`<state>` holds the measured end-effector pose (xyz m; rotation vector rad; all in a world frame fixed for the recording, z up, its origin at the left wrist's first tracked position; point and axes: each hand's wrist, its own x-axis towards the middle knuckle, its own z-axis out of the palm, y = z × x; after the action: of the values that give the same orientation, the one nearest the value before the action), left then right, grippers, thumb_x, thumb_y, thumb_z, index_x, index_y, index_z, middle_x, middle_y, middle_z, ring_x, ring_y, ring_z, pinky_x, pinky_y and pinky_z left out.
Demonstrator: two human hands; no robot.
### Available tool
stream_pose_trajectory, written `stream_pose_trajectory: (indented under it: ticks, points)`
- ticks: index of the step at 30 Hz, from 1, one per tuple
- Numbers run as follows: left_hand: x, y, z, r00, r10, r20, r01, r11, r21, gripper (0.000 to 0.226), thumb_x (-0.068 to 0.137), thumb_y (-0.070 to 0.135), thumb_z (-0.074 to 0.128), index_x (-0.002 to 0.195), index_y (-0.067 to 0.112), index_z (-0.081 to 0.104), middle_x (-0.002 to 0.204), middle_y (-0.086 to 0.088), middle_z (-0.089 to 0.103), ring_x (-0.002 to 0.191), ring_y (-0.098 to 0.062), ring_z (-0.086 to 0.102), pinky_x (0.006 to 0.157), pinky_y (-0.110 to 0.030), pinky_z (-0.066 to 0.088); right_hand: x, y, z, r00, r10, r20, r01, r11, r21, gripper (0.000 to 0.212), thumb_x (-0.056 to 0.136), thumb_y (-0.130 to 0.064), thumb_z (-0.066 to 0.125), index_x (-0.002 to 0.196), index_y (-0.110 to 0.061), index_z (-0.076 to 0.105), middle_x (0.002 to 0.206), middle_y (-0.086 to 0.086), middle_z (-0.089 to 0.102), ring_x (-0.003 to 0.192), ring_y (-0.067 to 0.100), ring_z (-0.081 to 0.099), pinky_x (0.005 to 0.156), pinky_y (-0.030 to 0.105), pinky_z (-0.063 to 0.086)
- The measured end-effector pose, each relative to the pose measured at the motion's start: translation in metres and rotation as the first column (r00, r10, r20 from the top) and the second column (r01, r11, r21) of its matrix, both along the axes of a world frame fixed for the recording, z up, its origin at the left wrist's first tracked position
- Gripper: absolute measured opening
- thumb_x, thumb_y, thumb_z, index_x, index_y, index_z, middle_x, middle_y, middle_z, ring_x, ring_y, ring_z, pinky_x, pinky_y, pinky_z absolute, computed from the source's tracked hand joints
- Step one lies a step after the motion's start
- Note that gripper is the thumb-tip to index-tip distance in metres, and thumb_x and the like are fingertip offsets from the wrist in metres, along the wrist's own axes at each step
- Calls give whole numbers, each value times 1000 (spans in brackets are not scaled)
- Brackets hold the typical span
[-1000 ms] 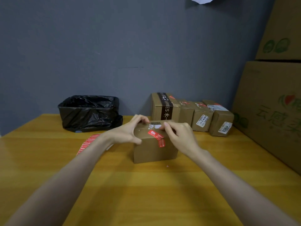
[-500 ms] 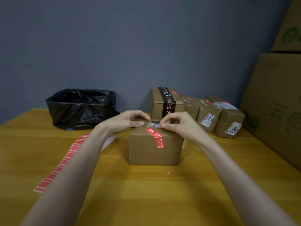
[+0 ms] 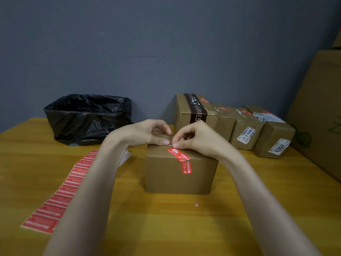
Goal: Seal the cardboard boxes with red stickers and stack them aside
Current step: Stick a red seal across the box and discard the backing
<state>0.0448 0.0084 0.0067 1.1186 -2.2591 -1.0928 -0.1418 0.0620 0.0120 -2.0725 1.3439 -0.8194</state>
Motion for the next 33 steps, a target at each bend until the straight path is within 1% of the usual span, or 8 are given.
stream_pose_trajectory:
  ticks: [3, 6, 10, 18, 21, 25, 29, 33]
  points:
    - [-3, 2, 3, 996, 6, 88, -1, 999, -54, 16, 86, 23, 65, 101, 24, 58, 114, 4, 59, 103, -3, 54, 93, -21, 42, 0, 0, 1, 999, 27, 25, -28, 999, 24, 10, 76, -16, 75, 71, -25, 72, 57, -14, 58, 52, -7, 48, 54, 6, 35]
    - [-4, 5, 5, 992, 13, 125, -5, 998, -64, 13, 87, 26, 63, 99, 26, 58, 108, 10, 57, 100, -4, 53, 87, -16, 41, 1, -1, 0, 1000, 26, 15, -26, 1000, 13, 15, 74, -17, 77, 66, -29, 70, 53, -16, 57, 52, -5, 47, 54, 9, 36]
    - [-4, 5, 4, 993, 24, 113, -17, 998, -61, 15, 87, 27, 62, 101, 23, 60, 106, 9, 59, 97, -4, 55, 84, -15, 42, 5, -2, -1, 1000, -6, 6, 6, 999, -52, 19, 72, -16, 78, 63, -31, 69, 59, -12, 60, 59, -1, 50, 61, 15, 38]
    - [-1, 5, 3, 997, 8, 78, -6, 999, -34, 9, 86, 25, 62, 95, 26, 61, 105, 7, 62, 103, -7, 56, 90, -19, 42, 7, 3, -3, 999, -37, -33, 34, 993, -112, 16, 73, -17, 78, 66, -29, 70, 71, -5, 68, 73, 6, 57, 72, 23, 45]
    - [-1, 5, 1, 999, 9, 49, -9, 1000, -12, 9, 85, 23, 63, 94, 25, 62, 106, 5, 63, 104, -9, 57, 93, -23, 43, 8, 5, -4, 997, -57, -48, 51, 991, -122, 17, 75, -18, 76, 66, -30, 69, 72, -10, 66, 77, 5, 58, 76, 25, 47]
    - [-1, 6, 1, 999, 14, 52, -13, 1000, -19, 9, 85, 23, 63, 95, 24, 62, 104, 5, 63, 101, -8, 57, 88, -19, 44, 11, 8, -4, 990, -64, -127, 47, 990, -134, 16, 80, -19, 72, 69, -29, 66, 68, -18, 58, 68, -3, 50, 67, 18, 36]
    - [-2, 7, 3, 998, 10, 63, -8, 999, -33, 7, 86, 22, 62, 93, 25, 62, 101, 7, 62, 96, -5, 57, 80, -14, 43, 11, 9, -4, 977, -26, -210, -2, 991, -133, 10, 86, -21, 65, 77, -26, 64, 67, -18, 53, 60, -7, 48, 56, 9, 33]
    - [-2, 8, 4, 998, 14, 65, -12, 999, -38, 9, 86, 26, 62, 95, 25, 62, 102, 7, 63, 96, -4, 57, 81, -15, 43, 8, 9, -5, 983, 9, -183, -30, 993, -112, 16, 89, -20, 61, 75, -26, 61, 64, -15, 52, 54, -12, 48, 52, 7, 35]
